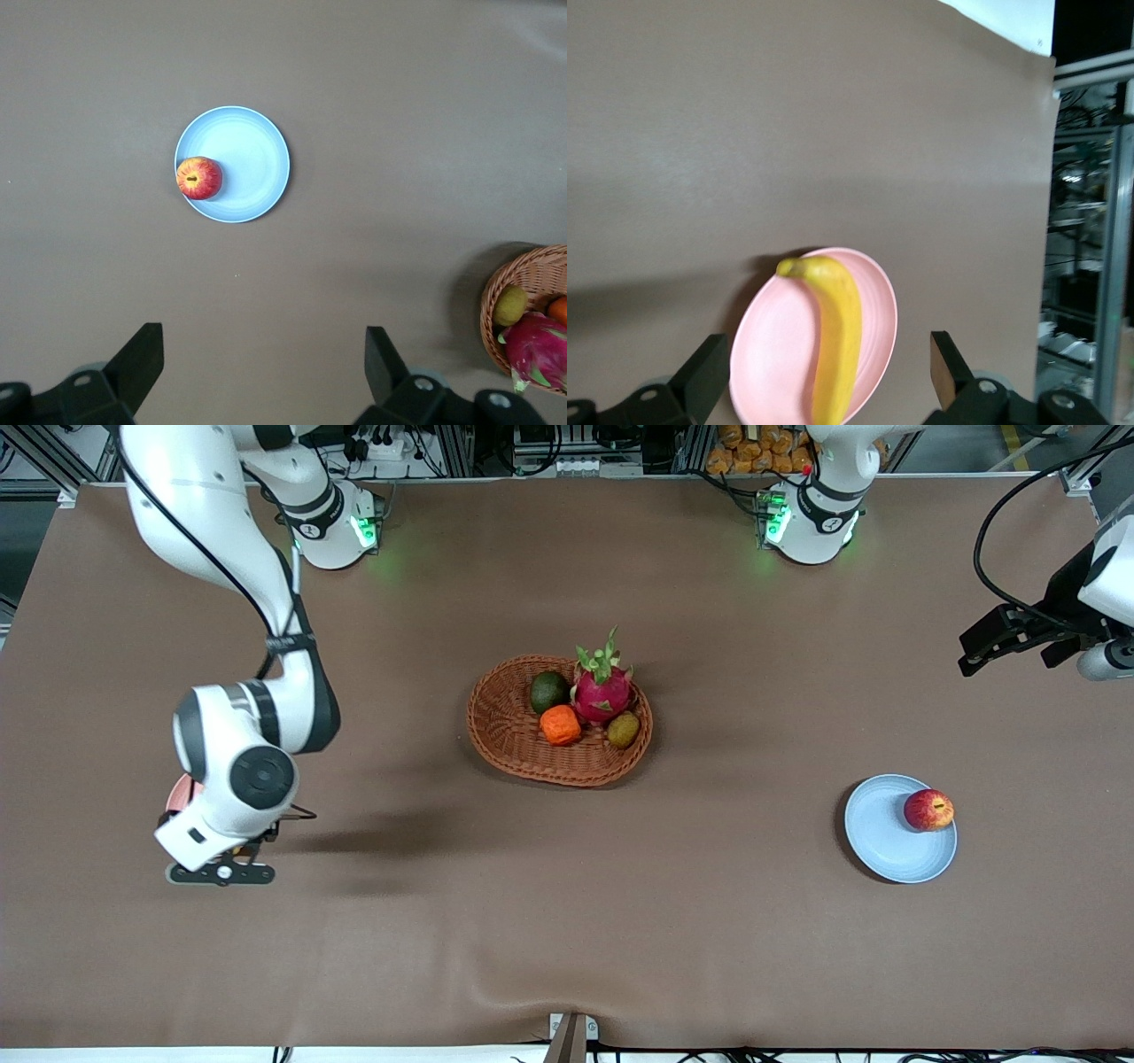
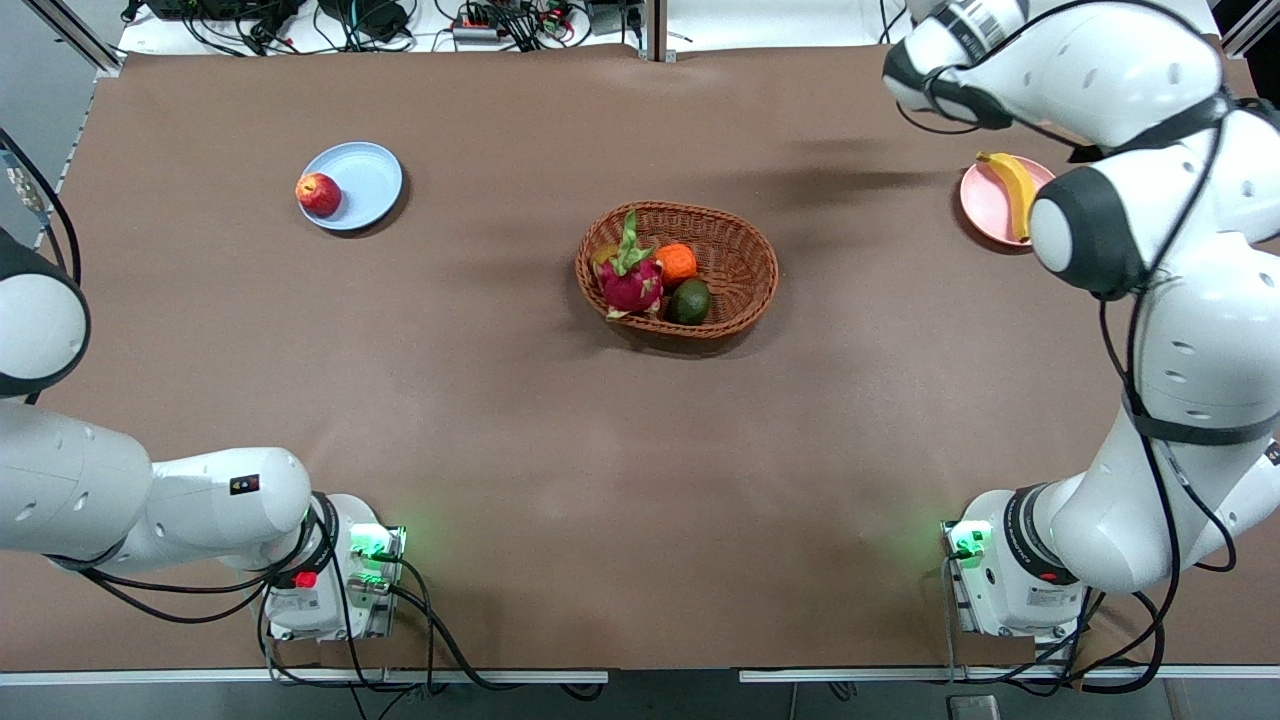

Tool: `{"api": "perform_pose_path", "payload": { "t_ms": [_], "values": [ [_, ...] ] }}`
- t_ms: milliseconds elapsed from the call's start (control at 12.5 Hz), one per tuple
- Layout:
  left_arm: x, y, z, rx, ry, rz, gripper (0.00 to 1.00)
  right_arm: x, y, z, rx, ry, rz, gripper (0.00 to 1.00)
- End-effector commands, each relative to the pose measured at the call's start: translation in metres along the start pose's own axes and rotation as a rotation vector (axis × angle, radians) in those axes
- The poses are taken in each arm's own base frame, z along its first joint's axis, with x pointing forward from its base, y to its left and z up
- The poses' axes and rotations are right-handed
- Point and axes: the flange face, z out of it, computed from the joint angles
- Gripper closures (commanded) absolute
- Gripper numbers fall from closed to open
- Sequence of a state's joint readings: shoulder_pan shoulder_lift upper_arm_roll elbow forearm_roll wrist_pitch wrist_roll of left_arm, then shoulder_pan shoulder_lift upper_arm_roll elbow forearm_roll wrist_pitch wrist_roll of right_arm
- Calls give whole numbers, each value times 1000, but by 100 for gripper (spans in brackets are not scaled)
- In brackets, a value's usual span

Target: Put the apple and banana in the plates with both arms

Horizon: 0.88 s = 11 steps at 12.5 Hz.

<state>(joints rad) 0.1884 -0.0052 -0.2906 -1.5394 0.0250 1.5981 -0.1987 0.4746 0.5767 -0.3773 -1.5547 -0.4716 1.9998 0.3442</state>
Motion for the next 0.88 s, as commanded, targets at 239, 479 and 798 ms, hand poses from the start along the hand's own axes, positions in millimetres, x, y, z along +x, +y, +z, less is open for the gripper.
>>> {"api": "perform_pose_path", "payload": {
  "t_ms": [239, 479, 798],
  "values": [
    [-4, -2, -12, 22, 18, 20, 0, -57, 71, -63, 274, -31, 38, 0],
    [-7, -13, -5, 30, -23, 10, 0, -84, 115, -102, 384, -84, 80, 0],
    [-4, -14, -3, 28, -31, 9, 0, -114, 174, -123, 526, -135, 105, 0]
  ]
}}
